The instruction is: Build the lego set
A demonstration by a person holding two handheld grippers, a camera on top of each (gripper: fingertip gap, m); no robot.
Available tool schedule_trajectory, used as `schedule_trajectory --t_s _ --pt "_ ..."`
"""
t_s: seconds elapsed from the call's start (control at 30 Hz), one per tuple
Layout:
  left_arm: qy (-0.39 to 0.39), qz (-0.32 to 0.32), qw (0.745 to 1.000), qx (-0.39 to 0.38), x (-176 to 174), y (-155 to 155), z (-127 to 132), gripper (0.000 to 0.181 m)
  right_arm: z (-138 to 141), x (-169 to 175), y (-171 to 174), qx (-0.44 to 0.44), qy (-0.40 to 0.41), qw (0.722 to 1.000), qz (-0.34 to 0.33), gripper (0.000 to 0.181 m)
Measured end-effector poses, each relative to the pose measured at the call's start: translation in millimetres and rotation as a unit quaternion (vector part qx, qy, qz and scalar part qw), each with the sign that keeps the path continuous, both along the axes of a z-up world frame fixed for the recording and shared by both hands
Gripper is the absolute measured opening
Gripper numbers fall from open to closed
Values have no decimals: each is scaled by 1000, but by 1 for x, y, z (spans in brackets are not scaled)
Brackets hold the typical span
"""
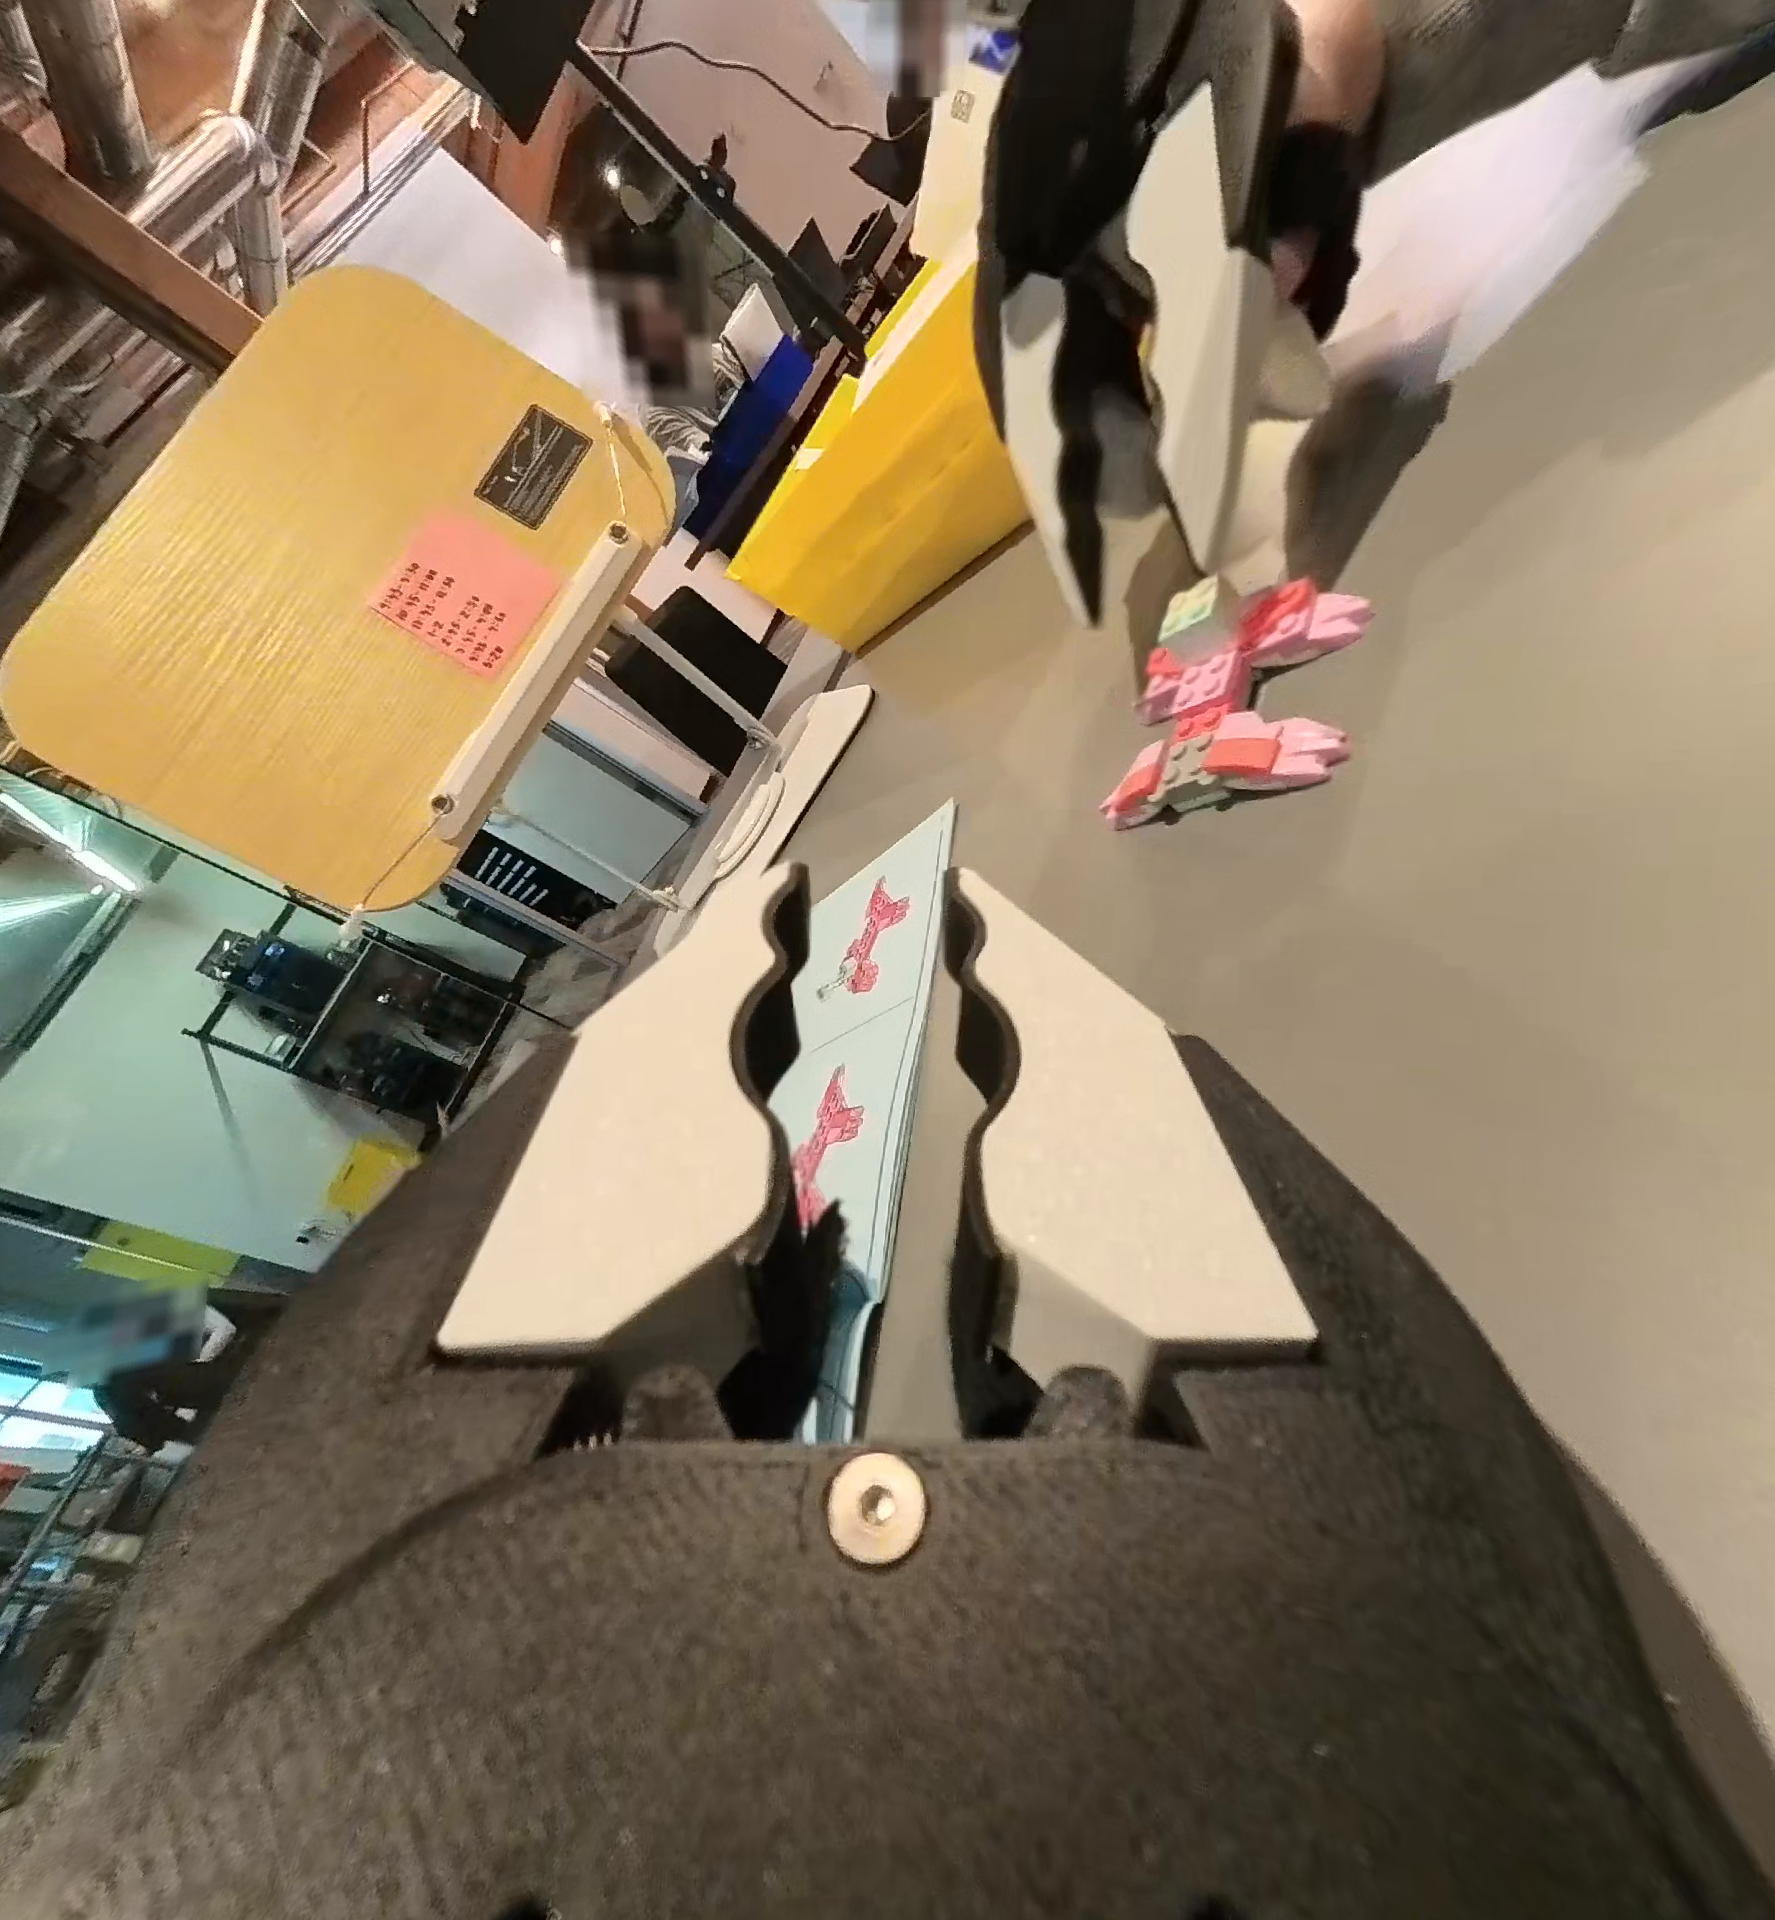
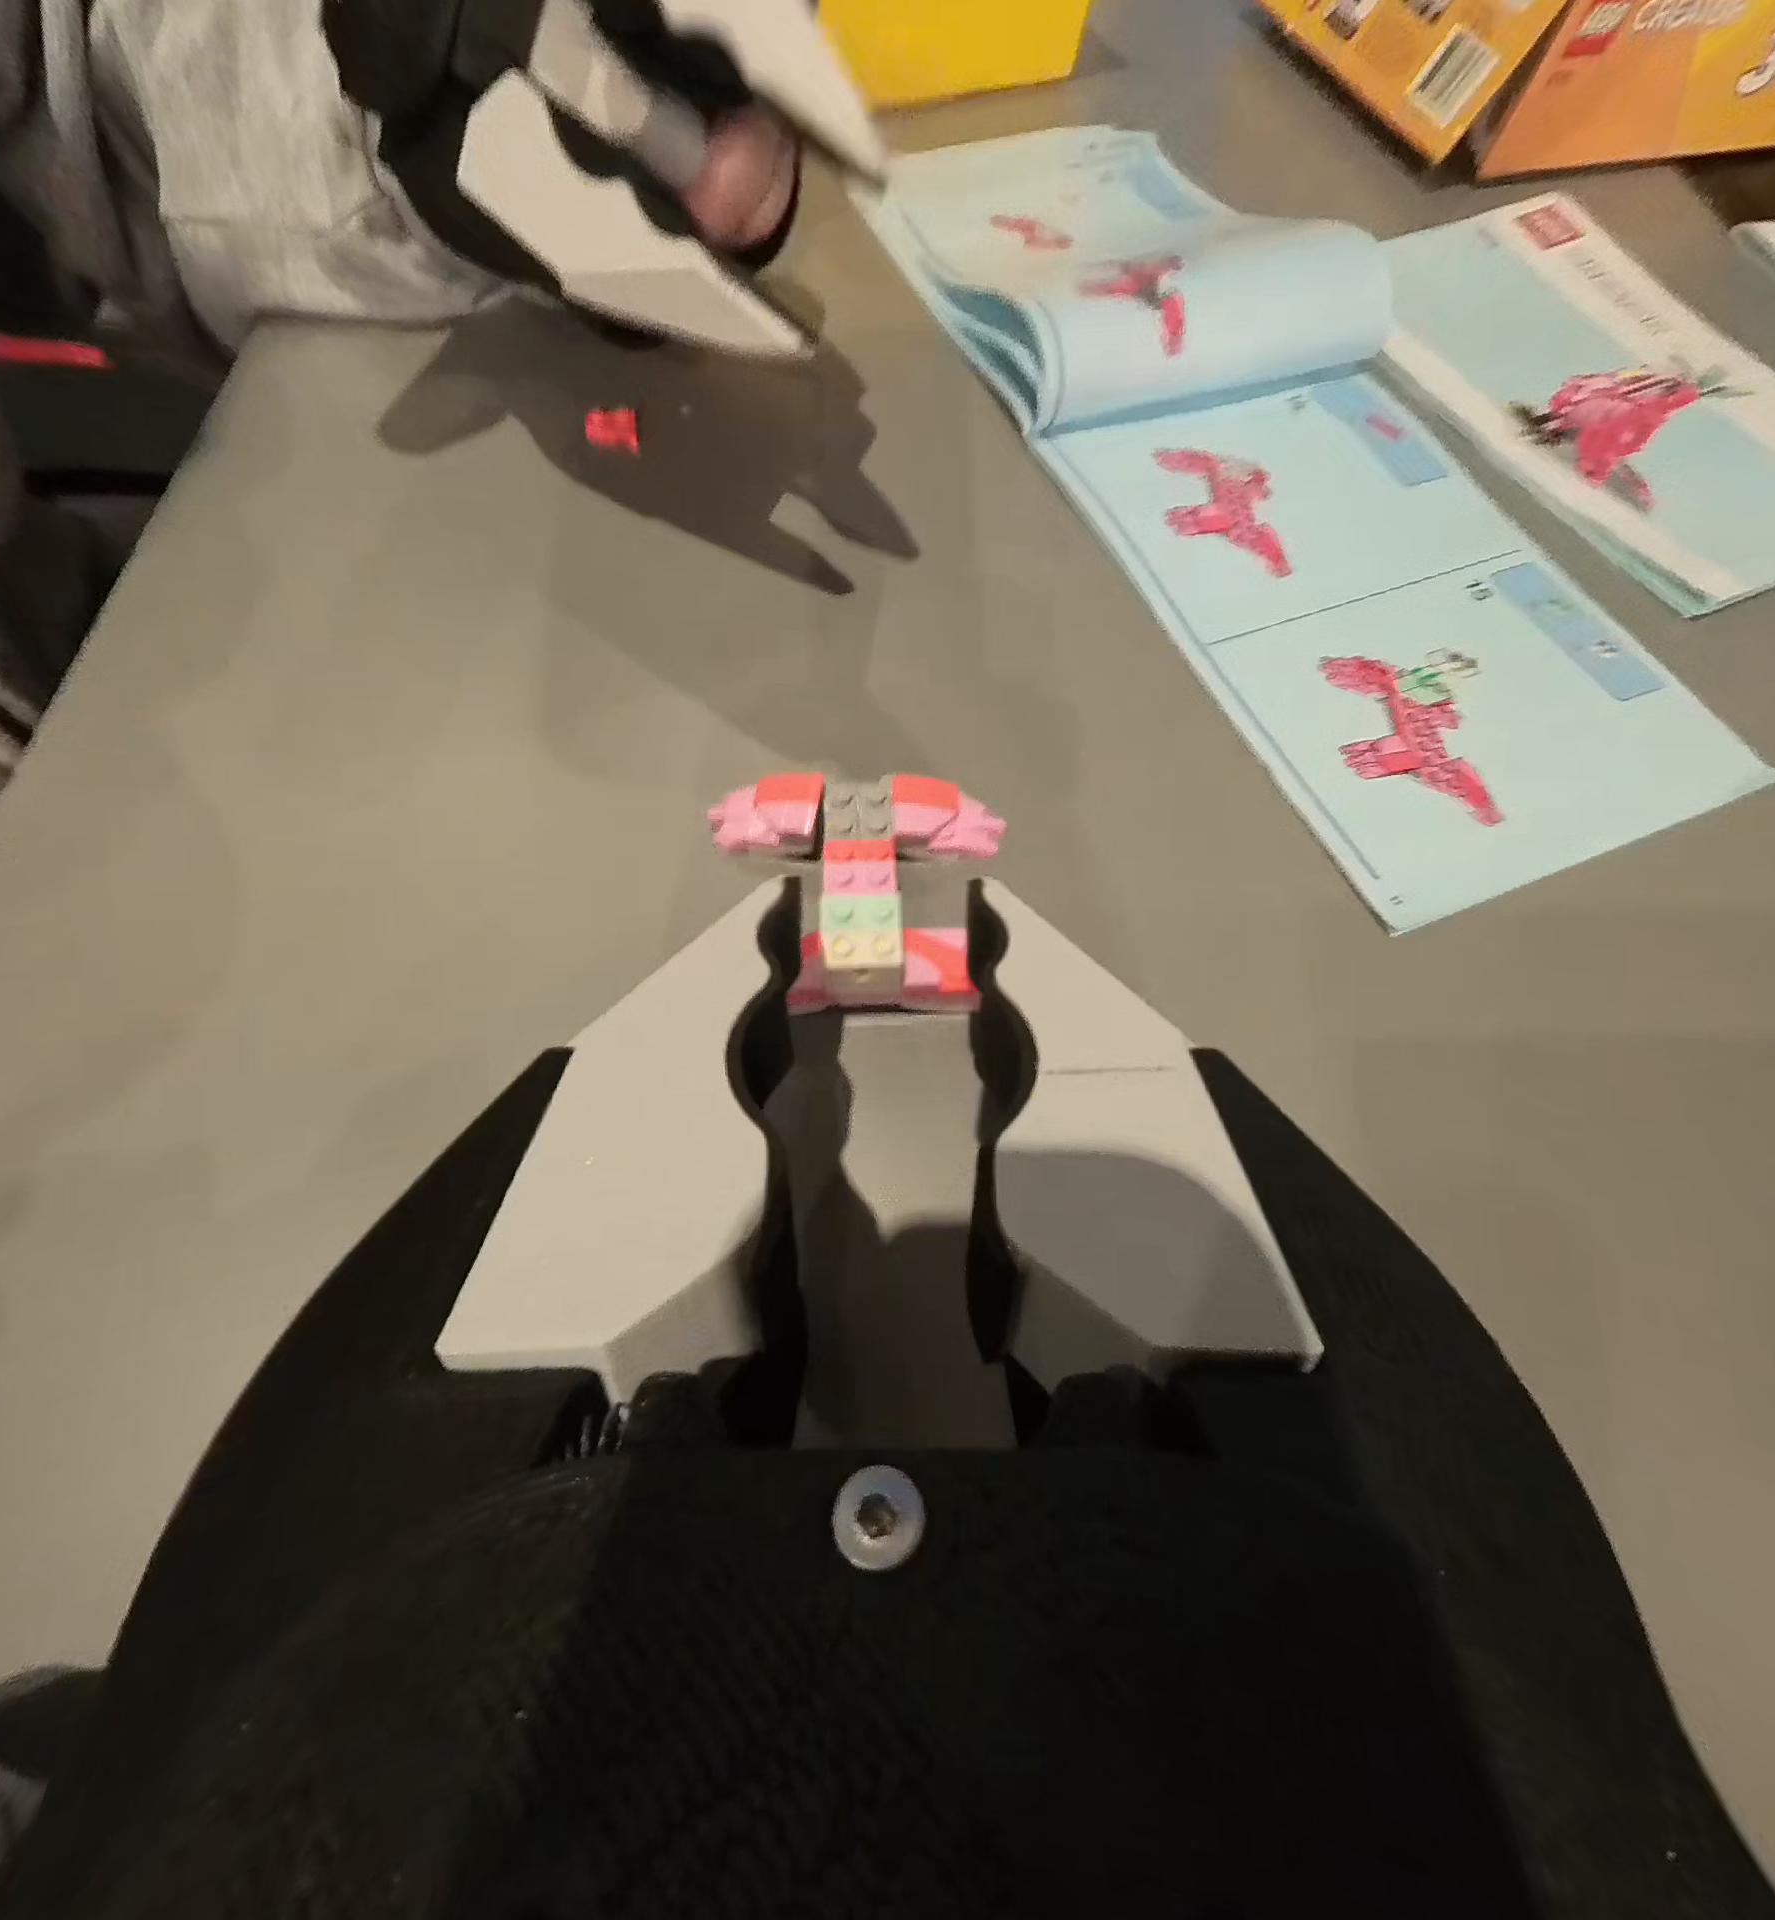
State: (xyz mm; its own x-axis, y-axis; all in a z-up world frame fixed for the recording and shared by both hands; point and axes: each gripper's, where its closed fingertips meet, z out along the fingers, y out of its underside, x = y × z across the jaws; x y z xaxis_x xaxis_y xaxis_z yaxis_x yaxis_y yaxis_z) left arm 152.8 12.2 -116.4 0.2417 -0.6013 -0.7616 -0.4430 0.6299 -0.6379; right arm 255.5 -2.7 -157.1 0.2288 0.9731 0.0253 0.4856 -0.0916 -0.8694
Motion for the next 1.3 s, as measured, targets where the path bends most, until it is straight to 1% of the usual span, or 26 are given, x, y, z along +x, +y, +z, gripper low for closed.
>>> schedule_trajectory --t_s 0.07,0.1,0.13,0.17,0.2,0.23,0.27,0.3,0.37,0.4,0.5,0.57,0.6,0.67,0.73,0.77,0.83,0.9,0.97,1.03,1.1,1.17,1.23,1.3 --pt "0 -2 1000 -8 0 0 -1 20 26 2 8 28 59 998 -26 36" --pt "-3 -3 1000 -11 -1 0 0 19 43 4 15 64 93 992 -49 37" --pt "-7 -4 1000 -14 -1 1 1 19 59 9 27 116 124 981 -90 37" --pt "-9 -5 1000 -18 -1 1 1 18 76 17 40 175 154 962 -142 36" --pt "-11 -4 1000 -22 -2 2 1 19 89 26 50 230 181 937 -192 31" --pt "-12 -3 1000 -25 -2 3 1 19 98 35 56 275 202 910 -236 21" --pt "-12 -3 1000 -27 -2 3 0 19 102 42 60 308 211 887 -270 9" --pt "-14 -3 1000 -28 -2 4 1 18 98 47 64 328 204 874 -294 1" --pt "-18 -3 1000 -25 -2 4 2 17 78 50 76 331 147 875 -320 0" --pt "-20 -3 1000 -23 -3 4 3 17 73 54 82 325 127 875 -335 0" --pt "-27 -2 1000 -12 -5 5 8 16 71 54 81 300 139 883 -333 0" --pt "-44 5 999 -12 -11 9 16 16 68 57 84 306 122 879 -345 0" --pt "-66 16 997 -20 -17 14 23 16 67 57 85 311 113 877 -349 0" --pt "-141 40 987 -64 -36 28 44 17 65 58 87 319 95 873 -357 0" --pt "-218 76 968 -99 -66 46 62 19 66 58 87 333 82 867 -363 0" --pt "-244 92 960 -106 -81 54 67 19 67 58 86 339 78 863 -365 0" --pt "-279 129 946 -101 -109 66 76 19 69 60 87 352 71 856 -373 0" --pt "-301 157 937 -87 -131 71 85 19 69 65 88 357 64 849 -385 0" --pt "-319 183 927 -75 -150 74 90 18 69 71 91 363 52 841 -398 0" --pt "-337 192 919 -79 -161 72 94 18 67 80 98 374 29 829 -415 0" --pt "-330 185 922 -77 -155 67 96 18 64 93 106 364 11 817 -448 0" --pt "-295 184 933 -88 -135 63 92 20 67 100 106 368 17 807 -462 0" --pt "-247 167 947 -119 -102 59 86 28 72 105 104 376 27 797 -472 0" --pt "-215 114 956 -166 -60 50 86 43 76 107 102 380 40 795 -472 0"
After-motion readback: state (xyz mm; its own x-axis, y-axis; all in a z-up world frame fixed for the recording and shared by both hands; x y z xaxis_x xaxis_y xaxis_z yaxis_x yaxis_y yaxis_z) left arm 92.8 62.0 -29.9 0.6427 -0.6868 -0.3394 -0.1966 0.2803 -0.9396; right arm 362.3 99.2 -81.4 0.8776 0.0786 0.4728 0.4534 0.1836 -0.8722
